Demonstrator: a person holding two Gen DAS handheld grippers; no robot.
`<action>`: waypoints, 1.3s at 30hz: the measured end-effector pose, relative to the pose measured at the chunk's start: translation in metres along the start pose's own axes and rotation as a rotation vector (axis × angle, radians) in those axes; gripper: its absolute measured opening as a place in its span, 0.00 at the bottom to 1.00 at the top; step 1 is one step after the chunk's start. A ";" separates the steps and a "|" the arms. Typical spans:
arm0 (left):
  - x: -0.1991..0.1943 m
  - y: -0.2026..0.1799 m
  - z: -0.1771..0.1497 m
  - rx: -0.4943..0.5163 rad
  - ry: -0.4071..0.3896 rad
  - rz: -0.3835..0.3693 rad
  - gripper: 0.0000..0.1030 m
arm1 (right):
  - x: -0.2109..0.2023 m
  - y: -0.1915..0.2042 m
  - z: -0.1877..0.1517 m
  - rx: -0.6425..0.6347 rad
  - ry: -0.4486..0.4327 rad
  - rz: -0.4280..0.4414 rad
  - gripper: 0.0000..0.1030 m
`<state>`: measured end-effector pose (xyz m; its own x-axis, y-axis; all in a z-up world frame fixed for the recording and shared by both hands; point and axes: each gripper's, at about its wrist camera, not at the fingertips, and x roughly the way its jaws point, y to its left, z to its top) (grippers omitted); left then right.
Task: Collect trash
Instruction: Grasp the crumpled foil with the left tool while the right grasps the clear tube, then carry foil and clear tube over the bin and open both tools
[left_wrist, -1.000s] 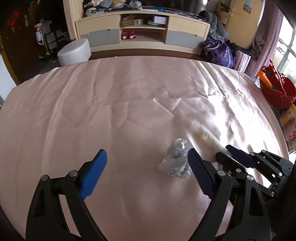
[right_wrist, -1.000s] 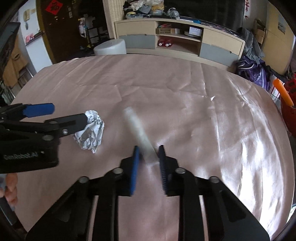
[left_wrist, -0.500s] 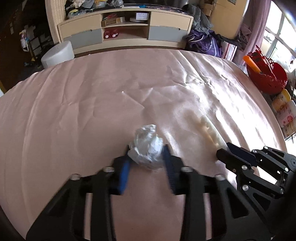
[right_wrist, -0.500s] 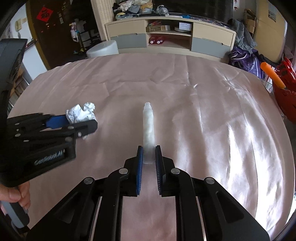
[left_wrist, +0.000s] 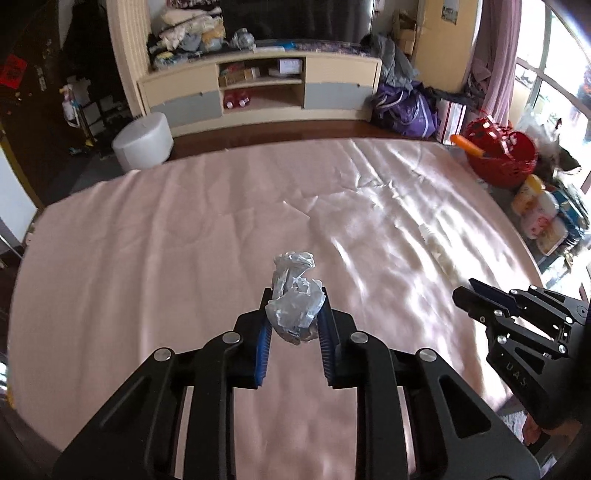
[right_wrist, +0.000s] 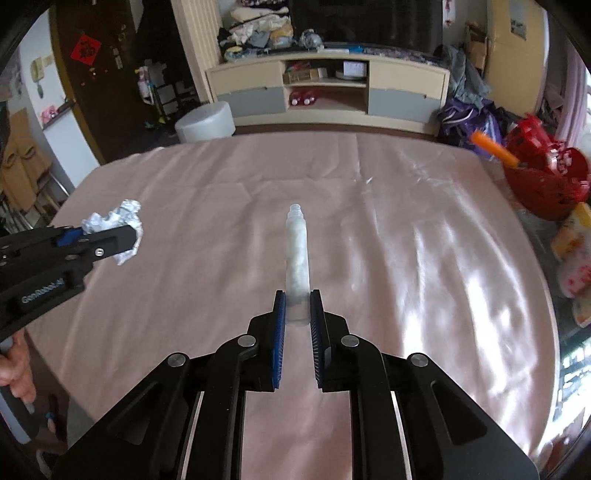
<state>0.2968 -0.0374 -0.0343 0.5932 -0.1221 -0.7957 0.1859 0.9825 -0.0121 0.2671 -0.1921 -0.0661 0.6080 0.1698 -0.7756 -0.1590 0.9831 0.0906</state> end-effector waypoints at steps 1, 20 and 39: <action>-0.012 0.000 -0.004 0.004 -0.005 0.008 0.21 | -0.011 0.003 -0.004 0.001 -0.006 -0.002 0.14; -0.138 0.000 -0.189 -0.067 0.012 -0.047 0.21 | -0.109 0.057 -0.149 0.040 0.051 0.079 0.14; -0.044 -0.008 -0.308 -0.108 0.225 -0.108 0.21 | -0.031 0.061 -0.248 0.111 0.281 0.137 0.14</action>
<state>0.0279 0.0037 -0.1857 0.3834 -0.2041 -0.9008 0.1470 0.9763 -0.1587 0.0457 -0.1547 -0.1918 0.3456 0.2910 -0.8921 -0.1299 0.9564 0.2616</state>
